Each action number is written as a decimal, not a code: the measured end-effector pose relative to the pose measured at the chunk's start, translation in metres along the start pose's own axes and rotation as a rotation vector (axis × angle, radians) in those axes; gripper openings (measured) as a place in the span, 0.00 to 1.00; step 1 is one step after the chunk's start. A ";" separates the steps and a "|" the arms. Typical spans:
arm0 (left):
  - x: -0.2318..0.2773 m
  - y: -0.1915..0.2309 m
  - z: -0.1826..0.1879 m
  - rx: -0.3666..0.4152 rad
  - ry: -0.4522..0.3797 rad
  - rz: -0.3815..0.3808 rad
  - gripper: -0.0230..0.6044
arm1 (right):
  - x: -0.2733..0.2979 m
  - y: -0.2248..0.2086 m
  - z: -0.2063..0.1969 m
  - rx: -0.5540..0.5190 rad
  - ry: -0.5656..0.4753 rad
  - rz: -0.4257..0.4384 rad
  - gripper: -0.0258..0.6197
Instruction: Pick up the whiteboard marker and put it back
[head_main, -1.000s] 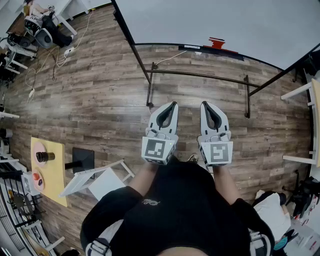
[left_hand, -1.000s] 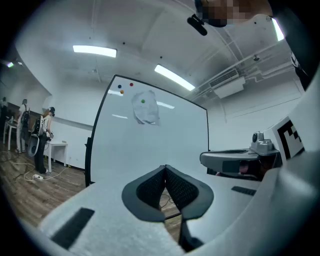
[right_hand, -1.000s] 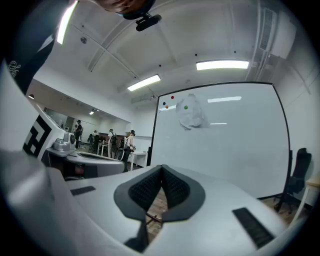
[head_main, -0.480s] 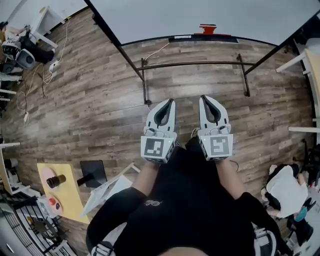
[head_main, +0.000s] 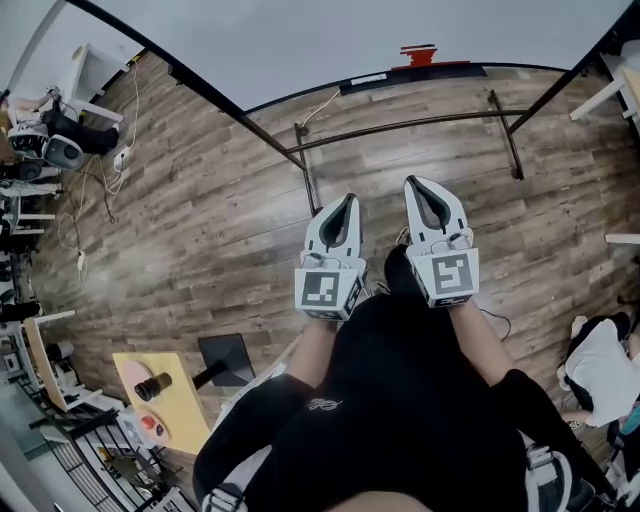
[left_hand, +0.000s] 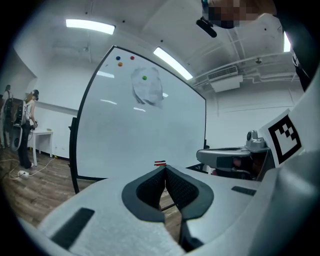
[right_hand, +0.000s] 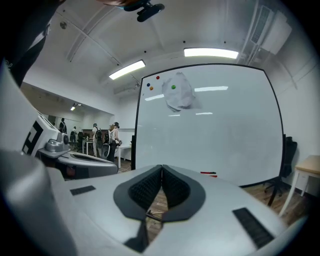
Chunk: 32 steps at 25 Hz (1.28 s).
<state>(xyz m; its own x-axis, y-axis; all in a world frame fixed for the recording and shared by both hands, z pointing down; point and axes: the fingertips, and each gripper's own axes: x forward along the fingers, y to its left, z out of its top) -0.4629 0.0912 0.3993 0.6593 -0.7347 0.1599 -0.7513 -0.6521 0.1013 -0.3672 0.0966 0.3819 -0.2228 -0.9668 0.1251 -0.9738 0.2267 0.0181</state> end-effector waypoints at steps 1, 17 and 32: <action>0.010 0.003 0.003 0.003 0.001 -0.002 0.05 | 0.010 -0.005 0.004 -0.004 -0.006 0.006 0.04; 0.204 0.009 0.008 0.126 0.206 -0.031 0.05 | 0.107 -0.149 -0.002 0.082 0.007 0.041 0.04; 0.318 0.041 -0.031 0.502 0.478 -0.080 0.05 | 0.158 -0.223 -0.049 0.143 0.103 -0.024 0.04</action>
<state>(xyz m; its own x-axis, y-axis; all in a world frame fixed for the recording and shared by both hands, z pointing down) -0.2845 -0.1633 0.4850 0.5401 -0.5928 0.5974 -0.5200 -0.7932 -0.3170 -0.1828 -0.1008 0.4464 -0.2009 -0.9529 0.2272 -0.9770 0.1778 -0.1180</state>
